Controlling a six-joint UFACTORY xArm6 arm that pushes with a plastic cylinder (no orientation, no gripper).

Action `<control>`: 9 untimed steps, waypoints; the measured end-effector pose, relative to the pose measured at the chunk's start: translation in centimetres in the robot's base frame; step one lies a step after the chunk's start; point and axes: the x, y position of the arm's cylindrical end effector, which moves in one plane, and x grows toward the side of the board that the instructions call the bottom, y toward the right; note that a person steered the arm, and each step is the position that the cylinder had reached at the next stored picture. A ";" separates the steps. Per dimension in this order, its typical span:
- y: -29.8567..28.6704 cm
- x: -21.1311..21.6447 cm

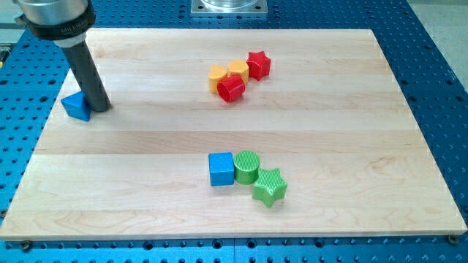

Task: Move the triangle to the top left corner of the board

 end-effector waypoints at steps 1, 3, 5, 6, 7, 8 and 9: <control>0.3 6.4; -3.7 2.5; 3.9 -5.6; 3.4 -7.0; 3.6 -2.1; 0.1 -2.9; -1.7 -3.7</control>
